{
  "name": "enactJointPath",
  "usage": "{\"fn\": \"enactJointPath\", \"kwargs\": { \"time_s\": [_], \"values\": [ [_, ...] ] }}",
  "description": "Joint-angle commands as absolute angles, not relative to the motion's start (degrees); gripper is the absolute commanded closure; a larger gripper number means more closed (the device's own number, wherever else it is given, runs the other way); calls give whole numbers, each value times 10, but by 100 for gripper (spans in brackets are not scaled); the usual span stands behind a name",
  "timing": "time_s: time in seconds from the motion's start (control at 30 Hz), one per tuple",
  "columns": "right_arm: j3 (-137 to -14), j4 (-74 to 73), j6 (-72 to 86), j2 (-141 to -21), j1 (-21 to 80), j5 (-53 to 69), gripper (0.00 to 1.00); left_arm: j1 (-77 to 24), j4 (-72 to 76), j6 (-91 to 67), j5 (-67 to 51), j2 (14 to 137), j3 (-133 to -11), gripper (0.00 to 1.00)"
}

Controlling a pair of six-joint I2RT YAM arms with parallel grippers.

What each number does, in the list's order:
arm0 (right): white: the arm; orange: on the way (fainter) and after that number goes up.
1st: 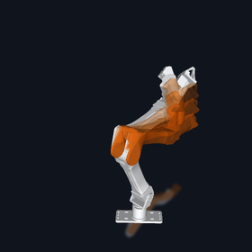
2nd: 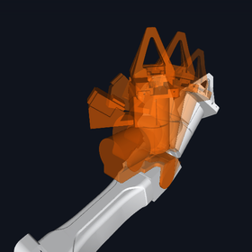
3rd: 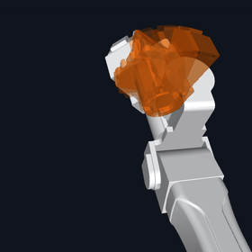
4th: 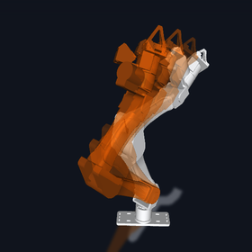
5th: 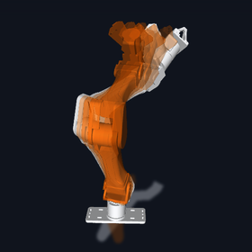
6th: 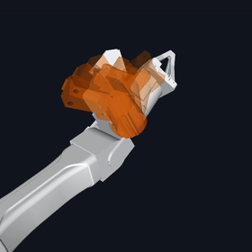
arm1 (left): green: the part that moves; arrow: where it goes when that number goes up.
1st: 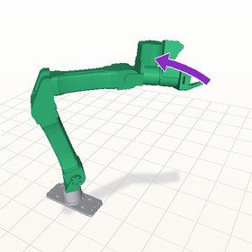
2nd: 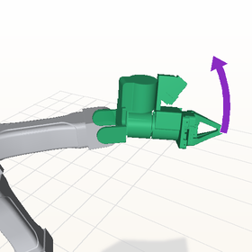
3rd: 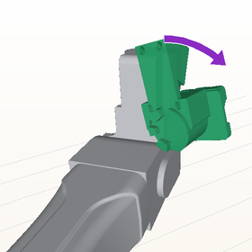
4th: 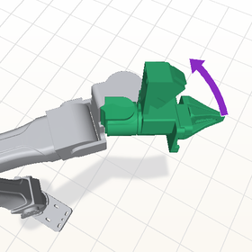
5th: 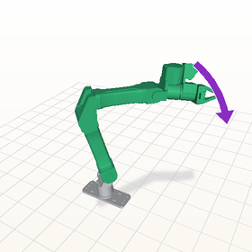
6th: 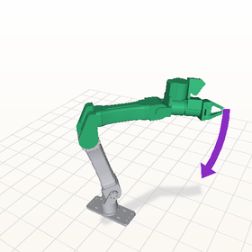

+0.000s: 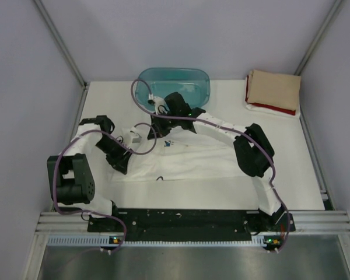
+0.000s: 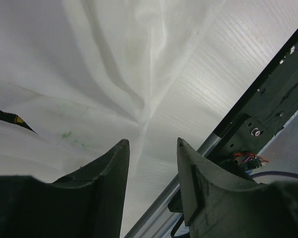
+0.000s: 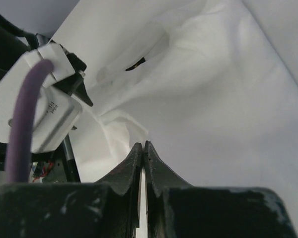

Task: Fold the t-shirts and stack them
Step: Fold the other side of the tshirt into a rectangle

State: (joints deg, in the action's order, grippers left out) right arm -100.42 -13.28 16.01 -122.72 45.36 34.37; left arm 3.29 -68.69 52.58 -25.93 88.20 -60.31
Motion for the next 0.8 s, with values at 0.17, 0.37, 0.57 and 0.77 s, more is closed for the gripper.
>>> {"fn": "enactJointPath", "kwargs": {
  "time_s": [0.17,0.37,0.57,0.77],
  "values": [
    [-848,-52,170,-1124,470,380,100,33,-746,671,-340,873,-652,41],
    [-774,23,215,-1114,470,382,100,14,-692,693,-292,880,-603,42],
    [-759,27,220,-1114,470,380,100,-32,-643,661,-290,903,-588,42],
    [-744,42,232,-1115,468,381,100,-35,-599,636,-236,959,-576,49]
  ]
}}
